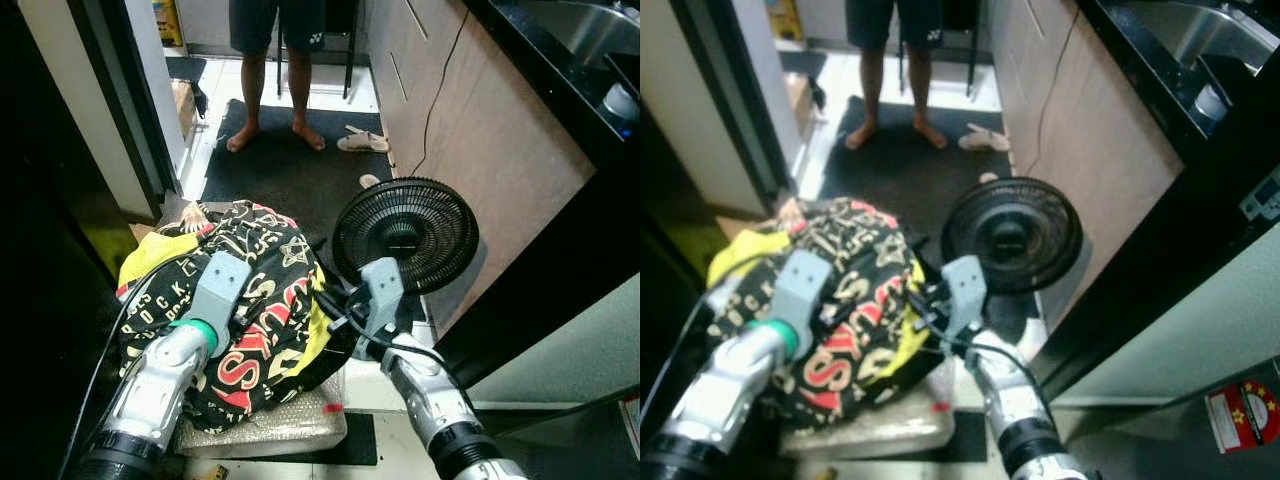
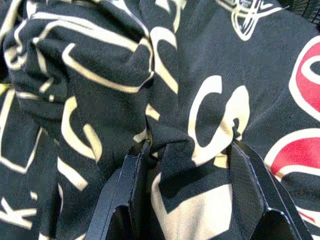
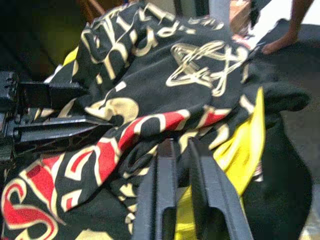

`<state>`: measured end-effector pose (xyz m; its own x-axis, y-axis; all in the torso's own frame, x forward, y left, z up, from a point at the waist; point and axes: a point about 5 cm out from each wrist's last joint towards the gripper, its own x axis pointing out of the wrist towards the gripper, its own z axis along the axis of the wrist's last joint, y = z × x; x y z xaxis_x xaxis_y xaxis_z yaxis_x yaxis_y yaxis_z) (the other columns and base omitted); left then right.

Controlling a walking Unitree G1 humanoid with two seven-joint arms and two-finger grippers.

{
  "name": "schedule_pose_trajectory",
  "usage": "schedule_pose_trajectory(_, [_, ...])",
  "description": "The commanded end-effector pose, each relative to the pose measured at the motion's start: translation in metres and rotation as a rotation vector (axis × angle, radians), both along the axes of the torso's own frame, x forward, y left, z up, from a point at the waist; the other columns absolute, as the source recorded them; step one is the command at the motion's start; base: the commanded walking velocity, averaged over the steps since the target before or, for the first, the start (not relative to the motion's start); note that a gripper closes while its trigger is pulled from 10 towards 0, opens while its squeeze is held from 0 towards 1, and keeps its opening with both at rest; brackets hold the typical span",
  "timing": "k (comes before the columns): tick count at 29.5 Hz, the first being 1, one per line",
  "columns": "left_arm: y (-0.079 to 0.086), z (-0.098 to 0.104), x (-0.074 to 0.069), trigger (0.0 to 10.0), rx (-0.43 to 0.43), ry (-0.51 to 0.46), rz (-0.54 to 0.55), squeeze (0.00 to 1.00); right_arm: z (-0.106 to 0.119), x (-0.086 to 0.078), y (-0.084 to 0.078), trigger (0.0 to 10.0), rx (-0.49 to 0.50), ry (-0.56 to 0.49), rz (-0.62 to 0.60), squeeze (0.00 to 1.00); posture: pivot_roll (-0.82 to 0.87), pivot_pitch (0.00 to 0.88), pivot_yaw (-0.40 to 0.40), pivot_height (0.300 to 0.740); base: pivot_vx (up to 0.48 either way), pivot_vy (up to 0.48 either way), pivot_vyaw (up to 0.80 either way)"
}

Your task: Clothes washing

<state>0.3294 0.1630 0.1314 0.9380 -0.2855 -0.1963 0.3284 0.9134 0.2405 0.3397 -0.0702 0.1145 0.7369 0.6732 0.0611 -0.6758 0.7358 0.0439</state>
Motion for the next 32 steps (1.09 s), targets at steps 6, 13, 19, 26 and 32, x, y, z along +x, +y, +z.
schedule_pose_trajectory(6, [0.018, -0.02, -0.016, 10.0, 0.001, 0.085, 0.08, 0.0, -0.019, -0.007, 0.006, 0.0, -0.005, 0.082, 0.044, 0.0, 0.14, 0.239, -0.045, 0.74, 0.0, 0.0, 0.0])
schedule_pose_trajectory(13, [0.02, -0.021, -0.017, 10.0, -0.003, 0.092, 0.085, 0.0, -0.019, -0.007, 0.006, 0.0, 0.012, 0.082, 0.051, 0.0, 0.14, 0.241, -0.046, 0.74, 0.0, 0.0, 0.0])
schedule_pose_trajectory(19, [0.019, -0.019, -0.017, 10.0, -0.021, 0.083, 0.092, 0.0, -0.014, -0.006, 0.004, 0.0, 0.039, 0.058, 0.044, 0.0, 0.13, 0.238, -0.046, 0.74, 0.0, 0.0, 0.0])
schedule_pose_trajectory(26, [0.008, 0.005, -0.015, 10.0, -0.081, -0.016, 0.067, 0.12, 0.011, -0.003, 0.001, 10.0, 0.109, -0.036, 0.036, 0.0, 0.12, 0.232, -0.046, 0.74, 0.0, 0.0, 0.0])
schedule_pose_trajectory(32, [0.002, 0.006, -0.014, 10.0, -0.077, -0.019, 0.062, 0.04, 0.015, -0.005, 0.007, 10.0, 0.135, -0.035, 0.084, 1.0, 0.11, 0.236, -0.045, 0.74, 0.0, 0.0, 0.0])
